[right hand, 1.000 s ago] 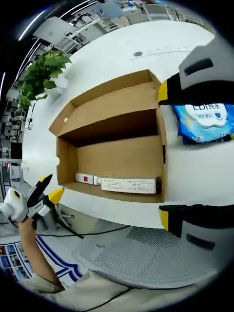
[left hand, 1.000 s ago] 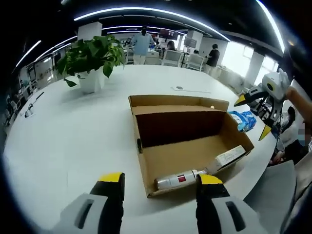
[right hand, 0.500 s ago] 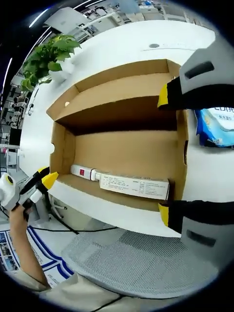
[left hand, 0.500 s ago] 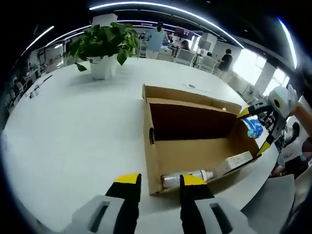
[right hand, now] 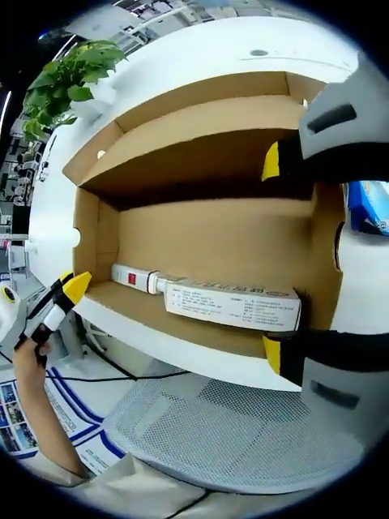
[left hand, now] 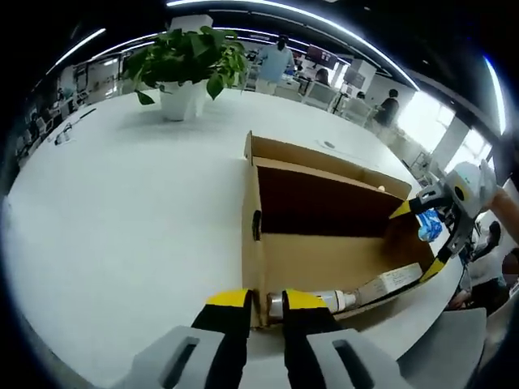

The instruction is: Operate the shoe box by opening the lid, removing the specified soft item, and placing it in the target area until the item is outside and the box remains undamaged.

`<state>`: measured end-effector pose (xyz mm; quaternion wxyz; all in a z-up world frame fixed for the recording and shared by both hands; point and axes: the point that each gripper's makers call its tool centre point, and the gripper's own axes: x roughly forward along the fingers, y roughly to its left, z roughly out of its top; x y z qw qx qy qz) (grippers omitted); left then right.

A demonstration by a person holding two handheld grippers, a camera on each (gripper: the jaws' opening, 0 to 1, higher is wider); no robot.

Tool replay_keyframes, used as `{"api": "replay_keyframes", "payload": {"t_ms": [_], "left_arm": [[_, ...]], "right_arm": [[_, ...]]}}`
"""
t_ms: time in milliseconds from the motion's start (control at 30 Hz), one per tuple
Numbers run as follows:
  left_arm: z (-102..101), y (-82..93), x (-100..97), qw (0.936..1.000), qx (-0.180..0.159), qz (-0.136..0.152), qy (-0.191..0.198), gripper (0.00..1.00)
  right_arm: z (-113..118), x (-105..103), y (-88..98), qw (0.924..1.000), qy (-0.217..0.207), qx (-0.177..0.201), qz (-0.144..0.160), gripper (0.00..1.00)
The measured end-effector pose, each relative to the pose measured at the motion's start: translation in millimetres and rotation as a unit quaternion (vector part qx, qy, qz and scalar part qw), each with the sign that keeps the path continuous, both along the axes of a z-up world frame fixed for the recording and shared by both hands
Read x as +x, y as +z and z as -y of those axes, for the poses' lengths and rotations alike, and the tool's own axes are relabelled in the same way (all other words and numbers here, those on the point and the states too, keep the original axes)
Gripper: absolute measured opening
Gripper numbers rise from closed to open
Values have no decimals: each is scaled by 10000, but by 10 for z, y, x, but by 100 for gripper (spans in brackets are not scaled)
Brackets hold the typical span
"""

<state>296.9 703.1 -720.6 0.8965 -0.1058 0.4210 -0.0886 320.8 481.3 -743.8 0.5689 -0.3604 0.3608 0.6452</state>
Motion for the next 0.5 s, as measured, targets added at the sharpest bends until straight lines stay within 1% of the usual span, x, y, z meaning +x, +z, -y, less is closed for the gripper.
{"api": "replay_keyframes", "payload": {"t_ms": [167,267,367,467,500], "left_arm": [[-6,-7,2,9999,-69,6,95,14],[-7,-9,-1,9999,-104,11,132,14],[-12,-15,0,9997,-130,27,187,14],[-15,-17,-2,9997,-142,29,209,13],[-16,-16,-2,9997,-127,26,212,13]], "right_arm": [[-40,-75,-15,9999,40,14,-118,59],[-45,-156,-21,9995,106,-24,-282,50],[-45,-196,-21,9993,128,-55,-336,44],[-48,-257,-13,9991,159,-75,-376,36],[-47,-281,-11,9990,168,-85,-408,32]]}}
